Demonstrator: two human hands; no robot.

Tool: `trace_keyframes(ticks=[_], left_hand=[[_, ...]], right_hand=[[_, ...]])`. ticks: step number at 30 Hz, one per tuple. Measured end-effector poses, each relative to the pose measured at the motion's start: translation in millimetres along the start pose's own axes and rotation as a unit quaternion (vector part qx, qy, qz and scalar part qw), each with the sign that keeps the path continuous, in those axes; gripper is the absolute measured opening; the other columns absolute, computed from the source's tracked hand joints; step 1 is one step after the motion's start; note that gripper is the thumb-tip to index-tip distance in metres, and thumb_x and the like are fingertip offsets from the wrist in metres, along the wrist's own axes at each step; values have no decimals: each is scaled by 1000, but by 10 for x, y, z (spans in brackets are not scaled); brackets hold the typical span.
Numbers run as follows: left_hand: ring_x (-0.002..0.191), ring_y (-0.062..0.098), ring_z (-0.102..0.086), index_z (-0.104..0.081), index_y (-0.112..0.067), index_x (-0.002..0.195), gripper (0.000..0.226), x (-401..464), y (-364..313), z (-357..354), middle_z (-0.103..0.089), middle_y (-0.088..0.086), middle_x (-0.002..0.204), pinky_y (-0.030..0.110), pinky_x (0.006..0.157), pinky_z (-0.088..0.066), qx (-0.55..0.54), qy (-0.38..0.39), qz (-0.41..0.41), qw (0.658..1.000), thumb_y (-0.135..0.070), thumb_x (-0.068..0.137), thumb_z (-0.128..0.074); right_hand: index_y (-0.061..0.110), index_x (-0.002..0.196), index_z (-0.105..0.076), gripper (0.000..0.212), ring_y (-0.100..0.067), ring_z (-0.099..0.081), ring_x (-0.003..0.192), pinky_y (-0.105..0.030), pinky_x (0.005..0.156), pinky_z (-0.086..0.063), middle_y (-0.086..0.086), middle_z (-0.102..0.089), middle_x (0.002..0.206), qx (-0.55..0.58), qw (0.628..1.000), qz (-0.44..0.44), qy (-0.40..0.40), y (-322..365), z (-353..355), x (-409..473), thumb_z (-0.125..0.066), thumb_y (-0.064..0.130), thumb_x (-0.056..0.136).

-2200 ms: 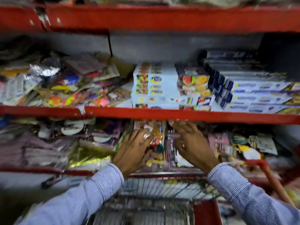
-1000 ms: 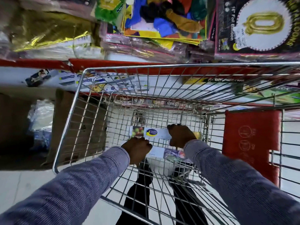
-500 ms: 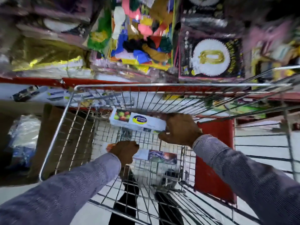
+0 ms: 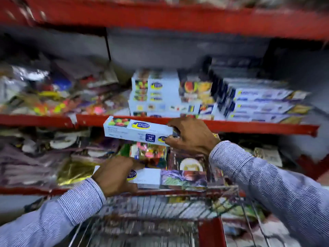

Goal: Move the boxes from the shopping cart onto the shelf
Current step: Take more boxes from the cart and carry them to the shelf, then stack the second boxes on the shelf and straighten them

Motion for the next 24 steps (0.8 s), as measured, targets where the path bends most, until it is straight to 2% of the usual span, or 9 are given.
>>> trace_keyframes(ticks=[2, 3, 8, 15, 17, 19, 24], left_hand=[[98, 18, -66, -65, -41, 111, 74, 127, -34, 317, -74, -10, 105, 35, 75, -54, 5, -19, 0, 1000, -72, 45, -55], [97, 16, -66, -63, -43, 111, 74, 184, -48, 446, -73, -11, 104, 33, 73, -54, 20, -27, -2, 999, -73, 44, -56], [101, 14, -64, -64, -43, 113, 64, 453, -147, 1055, -73, -10, 108, 26, 76, -46, 24, -65, -12, 998, -53, 52, -77], [107, 17, -57, -64, -37, 116, 63, 761, -215, 1376, -67, -8, 114, 28, 84, -47, 14, -75, -2, 997, -47, 56, -82], [107, 18, -56, -66, -36, 115, 62, 815, -207, 1423, -67, -8, 115, 30, 85, -46, 19, -73, -3, 997, -48, 57, -83], [106, 20, -56, -67, -34, 114, 61, 878, -190, 1458, -68, -6, 114, 31, 85, -46, 14, -60, -3, 998, -47, 57, -84], [108, 20, -53, -66, -34, 117, 61, 1027, -79, 1470, -65, -6, 116, 30, 86, -44, 29, -53, -3, 998, -47, 59, -83]], right_hand=[[23, 94, -61, 39, -27, -61, 71, -29, 57, -32, -3, -67, 79, -28, 999, 5, -17, -26, 246, 162, -52, 57, 77], [21, 99, -62, 44, -28, -63, 76, -29, 58, -33, -5, -70, 85, -36, 999, 7, -21, -51, 332, 237, -51, 58, 77], [14, 112, -61, 54, -31, -65, 93, -31, 65, -37, -11, -71, 104, -79, 997, 2, -21, -210, 659, 574, -53, 58, 82], [10, 109, -54, 40, -34, -60, 102, -34, 71, -42, -16, -63, 114, -56, 993, -88, 59, -522, 711, 975, -54, 45, 89], [8, 111, -55, 44, -36, -59, 106, -40, 82, -49, -19, -61, 117, -46, 991, -109, 70, -643, 608, 1068, -54, 45, 88], [7, 116, -55, 53, -37, -55, 112, -46, 91, -48, -21, -58, 121, -43, 989, -117, 84, -757, 504, 1139, -53, 49, 85], [8, 132, -48, 59, -35, -44, 125, -43, 102, -41, -20, -49, 134, -32, 987, -127, 94, -909, 331, 1284, -52, 46, 86]])
Point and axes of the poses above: each hand's wrist, its own x-axis towards the middle knuckle, its own z-axis out of the back of the hand, y = z × x, the point moved 1 cm from there along x, towards the middle knuckle
